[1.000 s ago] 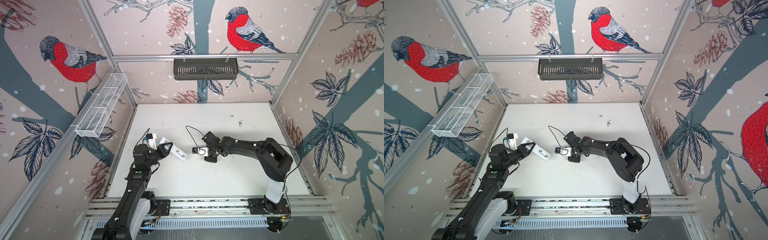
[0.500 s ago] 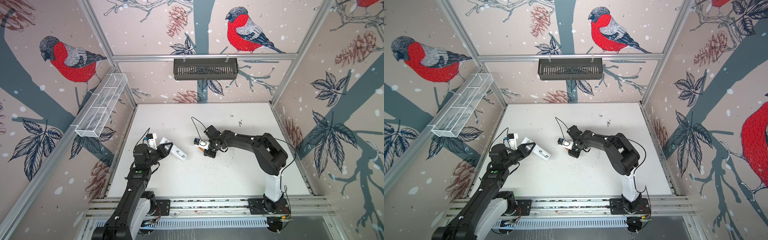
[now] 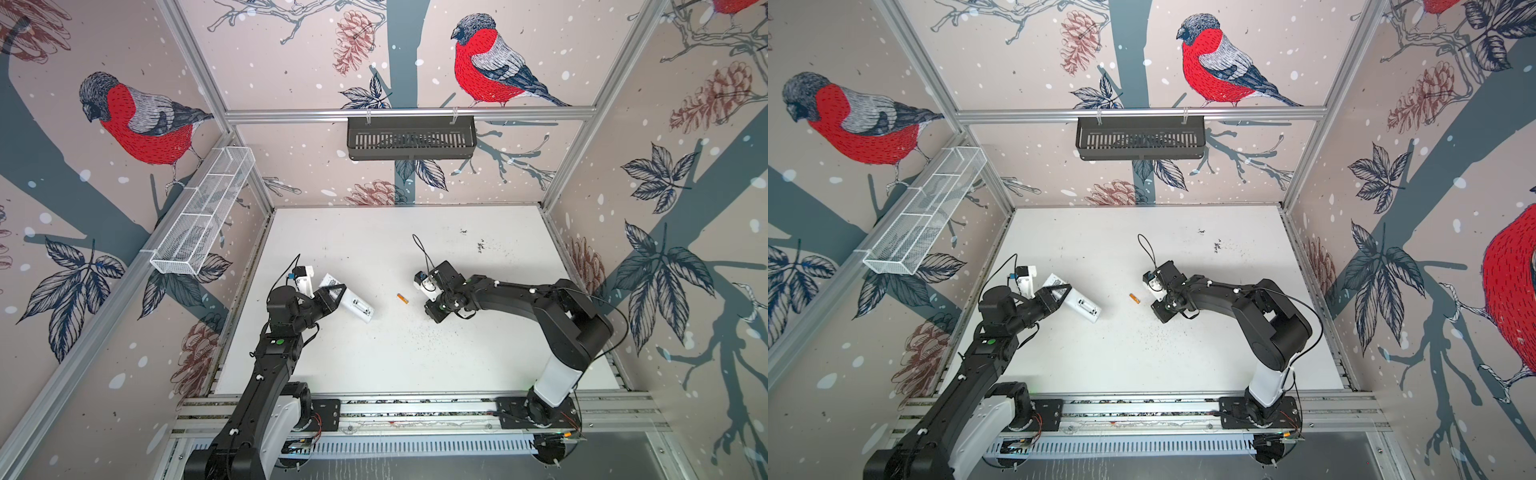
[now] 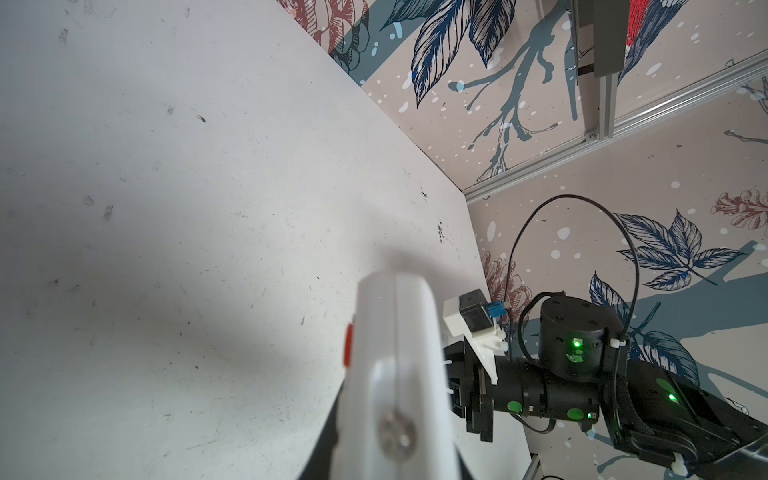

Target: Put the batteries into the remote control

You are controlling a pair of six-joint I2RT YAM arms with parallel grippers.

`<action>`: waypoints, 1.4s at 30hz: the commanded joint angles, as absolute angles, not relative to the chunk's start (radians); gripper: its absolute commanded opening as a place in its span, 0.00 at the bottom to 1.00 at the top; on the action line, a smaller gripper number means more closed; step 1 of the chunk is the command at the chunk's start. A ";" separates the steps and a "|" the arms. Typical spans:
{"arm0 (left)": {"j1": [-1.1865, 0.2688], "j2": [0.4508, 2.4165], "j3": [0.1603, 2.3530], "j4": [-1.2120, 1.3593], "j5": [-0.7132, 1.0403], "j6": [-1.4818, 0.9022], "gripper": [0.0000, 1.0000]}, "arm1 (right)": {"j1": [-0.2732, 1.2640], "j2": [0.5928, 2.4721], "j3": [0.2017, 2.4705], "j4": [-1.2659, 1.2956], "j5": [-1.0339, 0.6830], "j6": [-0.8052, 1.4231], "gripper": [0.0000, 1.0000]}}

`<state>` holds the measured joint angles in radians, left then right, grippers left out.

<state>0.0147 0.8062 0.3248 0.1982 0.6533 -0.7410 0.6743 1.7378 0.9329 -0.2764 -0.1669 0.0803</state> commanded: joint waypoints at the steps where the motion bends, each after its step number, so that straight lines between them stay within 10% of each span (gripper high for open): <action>1: 0.017 0.804 0.333 0.222 0.664 -0.727 0.00 | 0.645 1.704 0.878 -0.343 -0.110 0.277 0.18; 13: 0.016 0.792 0.330 0.218 0.660 -0.724 0.00 | 0.656 1.556 0.800 -0.325 -0.057 0.289 0.37; 42: -0.007 0.853 0.286 0.334 0.743 -0.771 0.00 | 0.747 1.559 0.780 -0.278 0.025 0.198 0.10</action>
<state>0.0044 0.8486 0.2890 0.2649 0.7132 -0.7620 0.7368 1.5799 0.7856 -0.2901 0.0383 0.2478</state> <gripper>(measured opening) 0.211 0.130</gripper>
